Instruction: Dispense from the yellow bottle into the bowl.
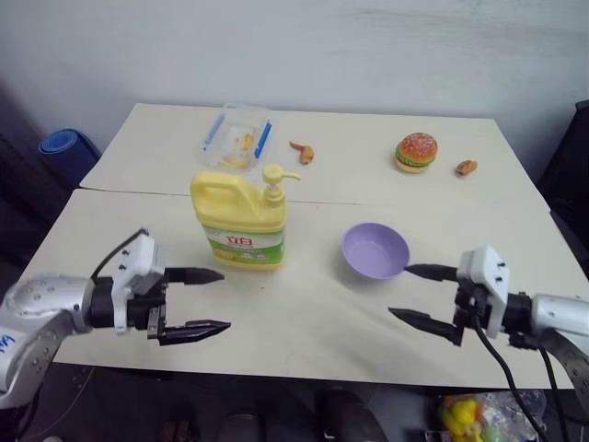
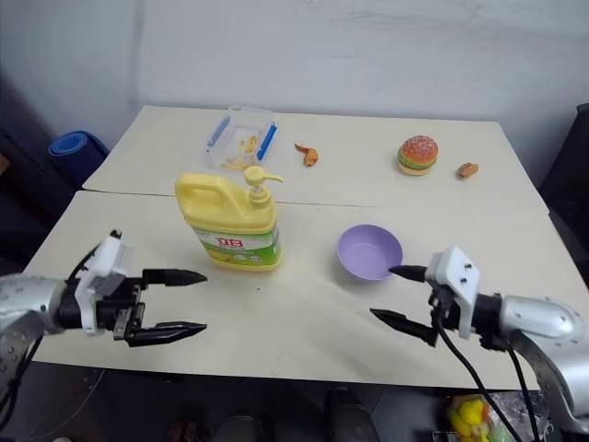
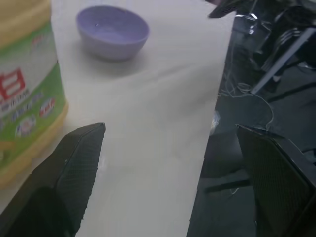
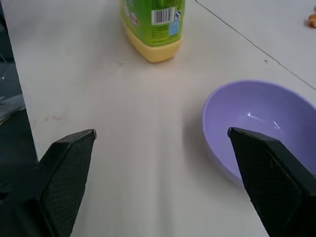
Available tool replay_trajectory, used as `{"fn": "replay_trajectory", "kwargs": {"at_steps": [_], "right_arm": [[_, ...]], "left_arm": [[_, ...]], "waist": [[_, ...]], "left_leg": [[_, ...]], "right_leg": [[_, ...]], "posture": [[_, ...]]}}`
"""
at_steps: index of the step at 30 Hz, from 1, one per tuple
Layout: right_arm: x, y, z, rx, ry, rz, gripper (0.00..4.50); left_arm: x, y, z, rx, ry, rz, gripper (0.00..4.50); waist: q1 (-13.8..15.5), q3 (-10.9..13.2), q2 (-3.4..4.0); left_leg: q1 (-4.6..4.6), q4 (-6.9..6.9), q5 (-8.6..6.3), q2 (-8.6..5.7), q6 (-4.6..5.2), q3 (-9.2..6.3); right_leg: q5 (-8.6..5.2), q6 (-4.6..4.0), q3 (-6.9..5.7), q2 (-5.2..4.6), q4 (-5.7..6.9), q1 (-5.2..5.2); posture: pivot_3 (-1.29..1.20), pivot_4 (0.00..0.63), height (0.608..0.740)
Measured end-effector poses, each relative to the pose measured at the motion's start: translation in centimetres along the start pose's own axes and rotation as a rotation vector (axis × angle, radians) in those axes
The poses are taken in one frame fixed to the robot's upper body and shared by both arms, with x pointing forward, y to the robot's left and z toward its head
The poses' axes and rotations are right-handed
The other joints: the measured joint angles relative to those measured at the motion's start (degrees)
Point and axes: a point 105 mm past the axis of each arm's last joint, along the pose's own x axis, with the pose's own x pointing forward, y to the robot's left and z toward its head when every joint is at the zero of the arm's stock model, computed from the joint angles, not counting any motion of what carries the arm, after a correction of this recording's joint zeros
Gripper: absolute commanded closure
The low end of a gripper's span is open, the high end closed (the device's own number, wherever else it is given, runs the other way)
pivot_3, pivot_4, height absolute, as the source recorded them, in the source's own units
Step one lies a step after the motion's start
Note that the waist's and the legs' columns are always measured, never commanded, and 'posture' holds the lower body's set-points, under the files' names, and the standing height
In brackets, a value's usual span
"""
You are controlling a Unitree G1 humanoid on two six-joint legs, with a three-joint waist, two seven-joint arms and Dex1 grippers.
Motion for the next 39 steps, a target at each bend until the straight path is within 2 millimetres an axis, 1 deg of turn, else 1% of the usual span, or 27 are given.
{"fn": "replay_trajectory", "kwargs": {"at_steps": [3, 4, 6, 9, 11, 13, 15, 17, 20, 23, 28, 37, 39], "right_arm": [[1.9, -1.7, 0.4, -0.038, 0.056, -0.021, 0.01], [2.1, -2.0, 0.3, -0.041, 0.068, -0.030, 0.01], [2.9, -2.5, -0.5, -0.038, 0.102, -0.044, 0.01], [4.2, -2.9, -2.1, -0.018, 0.150, -0.049, 0.01], [4.9, -2.7, -2.7, -0.024, 0.170, -0.036, 0.01], [5.3, -2.6, -3.1, -0.036, 0.183, -0.034, 0.01], [6.3, -2.9, -3.4, -0.044, 0.191, -0.055, 0.01], [7.2, -2.9, -3.7, -0.053, 0.197, -0.060, 0.01], [7.6, -2.9, -4.3, -0.051, 0.208, -0.067, 0.01], [7.8, -3.0, -4.8, -0.056, 0.218, -0.071, 0.68], [8.4, -3.6, -4.9, -0.062, 0.215, -0.081, 2.38], [9.3, -3.8, -4.7, -0.073, 0.196, -0.092, 2.38], [9.5, -3.7, -4.7, -0.072, 0.191, -0.091, 2.74]], "left_arm": [[0.2, -0.2, 2.6, 0.098, 0.010, -0.089, 0.00], [0.3, -0.3, 3.0, 0.111, 0.010, -0.103, 0.00], [0.5, -0.5, 3.5, 0.121, 0.005, -0.142, 0.00], [0.9, -0.6, 4.2, 0.147, 0.006, -0.191, 0.00], [0.9, -0.3, 4.3, 0.156, 0.006, -0.202, 0.00], [0.8, 0.1, 3.9, 0.149, 0.018, -0.204, 0.00], [0.9, 0.6, 3.9, 0.157, 0.024, -0.196, 0.00], [1.0, 0.7, 4.1, 0.173, 0.021, -0.202, 0.00], [1.1, 0.7, 4.1, 0.171, 0.020, -0.208, 0.00], [1.2, 0.7, 4.0, 0.169, 0.014, -0.214, 0.00], [1.4, 0.7, 4.1, 0.170, -0.004, -0.217, 0.00], [1.6, 0.8, 4.2, 0.181, -0.010, -0.207, 0.00], [1.6, 0.8, 4.2, 0.181, -0.009, -0.205, 0.00]], "waist": [[-0.1, 0.0, 0.09], [-0.1, 0.1, 0.12], [0.0, 0.1, 0.16], [0.0, 0.1, 0.16], [0.0, 0.1, 0.17], [0.0, 0.1, 0.17], [-0.2, 0.1, 0.11], [-0.2, 0.1, 0.13], [0.0, 0.1, 0.16], [0.0, 0.1, 0.16], [0.0, 0.1, 0.16], [-0.1, 0.1, 0.16], [-0.1, 0.1, 0.16]], "left_leg": [[-0.11, -0.01, 0.01, -0.02, -0.03, -0.02], [-0.20, -0.01, 0.05, -0.02, -0.09, -0.02], [-0.42, 0.00, 0.20, -0.01, -0.36, -0.01], [-0.78, 0.07, 0.20, -0.06, -0.37, 0.01], [-0.96, 0.14, 0.20, -0.11, -0.36, 0.04], [-0.98, 0.17, 0.20, -0.10, -0.36, 0.04], [-0.98, 0.30, 0.21, -0.08, -0.37, 0.06], [-0.96, 0.42, 0.21, -0.08, -0.37, 0.08], [-0.96, 0.54, 0.21, -0.07, -0.37, 0.07], [-0.99, 0.69, 0.20, -0.08, -0.35, 0.07], [-1.02, 0.77, 0.19, -0.07, -0.34, 0.06], [-1.05, 0.79, 0.19, -0.07, -0.33, 0.05], [-1.05, 0.80, 0.19, -0.06, -0.33, 0.05]], "right_leg": [[0.00, 0.00, -0.02, 0.01, -0.01, -0.12], [0.00, 0.00, -0.03, 0.03, -0.01, -0.21], [-0.02, -0.02, -0.04, 0.08, -0.04, -0.41], [-0.01, 0.00, -0.03, 0.09, 0.02, -0.71], [0.00, 0.02, 0.00, 0.09, 0.07, -0.90], [0.00, 0.02, -0.01, 0.10, 0.06, -0.91], [0.01, 0.03, 0.01, 0.13, 0.11, -0.91], [0.01, 0.03, 0.04, 0.15, 0.27, -0.91], [0.01, 0.03, 0.04, 0.15, 0.38, -0.91], [0.02, 0.04, 0.06, 0.14, 0.45, -0.91], [0.03, 0.06, 0.06, 0.15, 0.48, -0.91], [0.03, 0.06, 0.05, 0.14, 0.48, -0.92], [0.03, 0.06, 0.05, 0.14, 0.48, -0.92]], "posture": [[0.00, 0.150, 0.740], [0.00, 0.150, 0.740], [0.00, 0.150, 0.740], [0.00, 0.150, 0.740], [0.00, 0.150, 0.740], [0.00, 0.150, 0.740], [0.00, 0.150, 0.740], [0.00, 0.150, 0.740], [0.00, 0.150, 0.740], [0.00, 0.150, 0.740], [0.00, 0.150, 0.740], [0.00, 0.150, 0.740], [0.00, 0.150, 0.740]]}}
